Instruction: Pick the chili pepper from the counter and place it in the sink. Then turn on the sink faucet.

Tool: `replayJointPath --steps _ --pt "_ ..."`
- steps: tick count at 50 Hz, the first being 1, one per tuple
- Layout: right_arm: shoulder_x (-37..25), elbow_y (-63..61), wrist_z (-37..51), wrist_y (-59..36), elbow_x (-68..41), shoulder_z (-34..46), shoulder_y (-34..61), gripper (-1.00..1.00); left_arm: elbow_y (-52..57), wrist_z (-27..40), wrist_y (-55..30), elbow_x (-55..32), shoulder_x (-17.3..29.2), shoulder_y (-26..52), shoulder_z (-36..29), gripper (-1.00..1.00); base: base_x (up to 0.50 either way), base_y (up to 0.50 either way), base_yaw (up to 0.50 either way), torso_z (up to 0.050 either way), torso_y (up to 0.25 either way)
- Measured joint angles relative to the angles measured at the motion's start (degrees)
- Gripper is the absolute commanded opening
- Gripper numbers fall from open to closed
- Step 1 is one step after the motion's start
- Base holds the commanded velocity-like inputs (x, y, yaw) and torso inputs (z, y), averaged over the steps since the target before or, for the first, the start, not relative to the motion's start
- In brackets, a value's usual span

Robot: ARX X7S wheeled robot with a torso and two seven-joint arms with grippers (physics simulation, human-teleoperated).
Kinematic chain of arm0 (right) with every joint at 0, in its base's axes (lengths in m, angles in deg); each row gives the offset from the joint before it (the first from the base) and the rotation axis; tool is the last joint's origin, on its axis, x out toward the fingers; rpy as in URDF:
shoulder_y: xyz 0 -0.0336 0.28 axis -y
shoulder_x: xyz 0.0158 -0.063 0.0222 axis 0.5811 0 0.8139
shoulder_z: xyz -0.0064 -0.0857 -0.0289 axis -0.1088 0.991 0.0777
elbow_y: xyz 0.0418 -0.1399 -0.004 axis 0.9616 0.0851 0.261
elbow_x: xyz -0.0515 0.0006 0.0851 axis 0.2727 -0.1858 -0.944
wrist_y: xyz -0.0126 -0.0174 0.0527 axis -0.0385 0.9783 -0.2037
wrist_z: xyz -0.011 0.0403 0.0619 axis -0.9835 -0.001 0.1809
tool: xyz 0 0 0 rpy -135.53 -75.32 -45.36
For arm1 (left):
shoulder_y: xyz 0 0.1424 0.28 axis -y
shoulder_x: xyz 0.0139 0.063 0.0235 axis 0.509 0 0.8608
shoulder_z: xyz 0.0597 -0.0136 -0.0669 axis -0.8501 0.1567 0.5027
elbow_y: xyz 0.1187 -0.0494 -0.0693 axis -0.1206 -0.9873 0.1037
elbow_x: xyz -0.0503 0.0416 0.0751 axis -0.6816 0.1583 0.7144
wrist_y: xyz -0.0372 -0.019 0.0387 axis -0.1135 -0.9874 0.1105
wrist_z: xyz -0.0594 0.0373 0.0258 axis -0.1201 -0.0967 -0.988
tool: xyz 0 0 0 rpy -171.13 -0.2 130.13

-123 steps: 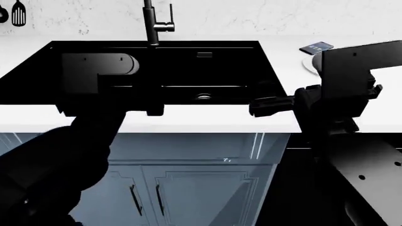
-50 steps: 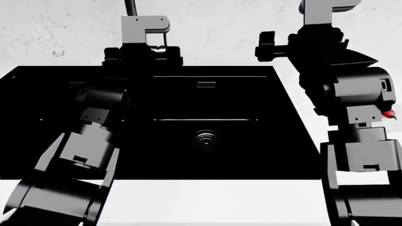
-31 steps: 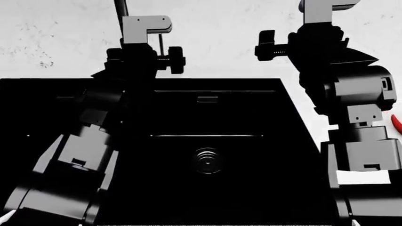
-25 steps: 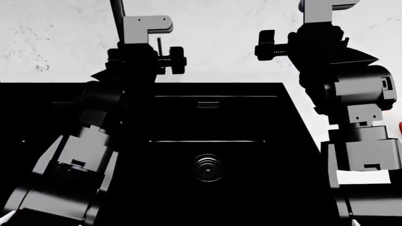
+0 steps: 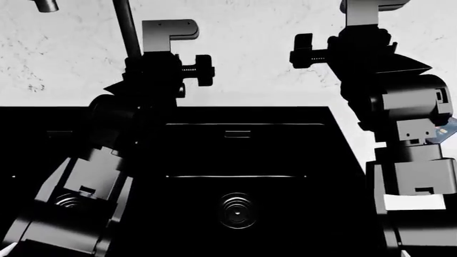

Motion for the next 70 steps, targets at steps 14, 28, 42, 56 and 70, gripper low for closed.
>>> replayJointPath --steps 14,28,42,56,70 --pt "-2.51 -5.45 0.9 -8.6 -0.97 0.25 0.38 1.0 0.36 0.48 0.3 -0.91 0.64 -0.01 -0.36 1.0 0.01 0.0 0.0 0.0 0.0" --pt "-12.49 -21.54 12.31 -31.76 -21.16 0.37 4.64 1.0 -1.09 0.33 1.55 -1.02 0.98 0.76 -0.93 1.0 0.0 0.0 0.0 0.0 0.0" --pt "-27.95 -21.35 49.14 -38.0 -73.93 6.54 14.27 1.0 -1.55 0.3 2.22 -1.26 1.3 1.01 -1.55 1.0 0.0 0.0 0.0 0.0 0.0" --pt "-42.58 -21.67 73.29 -36.6 -111.63 22.23 26.27 1.0 -3.19 -0.17 3.34 -1.35 1.35 1.63 -2.1 1.0 0.0 0.0 0.0 0.0 0.0" --pt "-57.22 -29.16 82.48 -33.19 -134.08 43.68 44.25 1.0 -3.56 -0.18 3.62 -1.7 1.54 1.91 -2.6 1.0 0.0 0.0 0.0 0.0 0.0"
